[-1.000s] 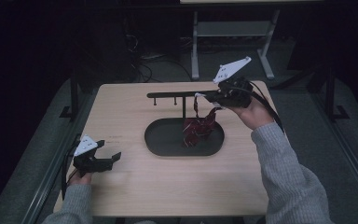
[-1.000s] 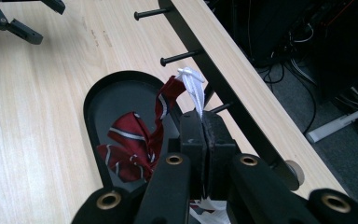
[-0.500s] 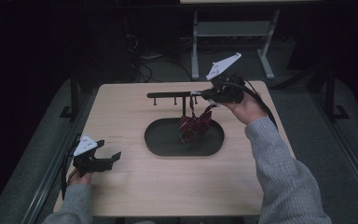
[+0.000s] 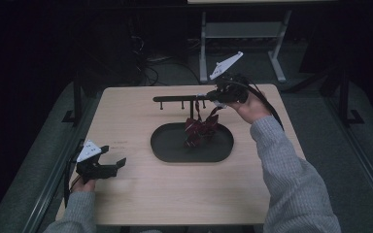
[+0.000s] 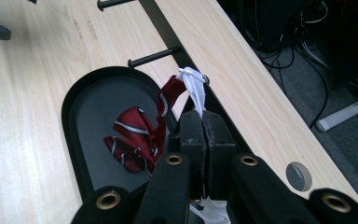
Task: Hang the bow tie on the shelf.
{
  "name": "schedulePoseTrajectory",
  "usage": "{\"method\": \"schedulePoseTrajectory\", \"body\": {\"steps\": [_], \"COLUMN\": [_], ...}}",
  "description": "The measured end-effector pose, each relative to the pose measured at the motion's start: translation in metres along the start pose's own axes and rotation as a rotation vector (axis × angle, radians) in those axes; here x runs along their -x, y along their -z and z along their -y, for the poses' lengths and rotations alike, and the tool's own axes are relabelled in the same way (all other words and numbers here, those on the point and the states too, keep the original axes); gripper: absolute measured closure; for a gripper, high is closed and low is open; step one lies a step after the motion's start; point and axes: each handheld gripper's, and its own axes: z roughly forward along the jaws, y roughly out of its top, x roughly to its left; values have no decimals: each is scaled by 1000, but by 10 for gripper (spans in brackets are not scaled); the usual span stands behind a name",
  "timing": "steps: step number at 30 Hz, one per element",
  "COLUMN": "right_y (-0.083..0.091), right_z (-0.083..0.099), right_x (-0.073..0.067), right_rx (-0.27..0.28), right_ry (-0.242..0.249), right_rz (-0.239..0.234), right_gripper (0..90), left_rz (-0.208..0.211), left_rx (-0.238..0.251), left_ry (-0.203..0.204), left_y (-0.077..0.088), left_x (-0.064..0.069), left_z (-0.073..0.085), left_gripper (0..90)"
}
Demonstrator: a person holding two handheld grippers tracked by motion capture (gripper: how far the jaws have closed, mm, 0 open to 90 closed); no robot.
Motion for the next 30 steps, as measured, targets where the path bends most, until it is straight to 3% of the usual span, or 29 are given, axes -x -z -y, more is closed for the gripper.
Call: {"method": "schedulePoseTrajectory", "body": {"steps": [19, 30], "right_y": [-26, -24], "right_z": [11, 17], "right_x": [16, 16], "right_rx": [-70, -51], "right_ry": [-65, -66], "right_rz": [-17, -13], "right_gripper": [875, 816], "left_rz": [3, 6], "left_rx": [0, -8], "left_ry": [3, -1], "left_y": [-1, -1], "left_x": [0, 1], "left_z": [0, 0], "left_gripper": [130, 130]}}
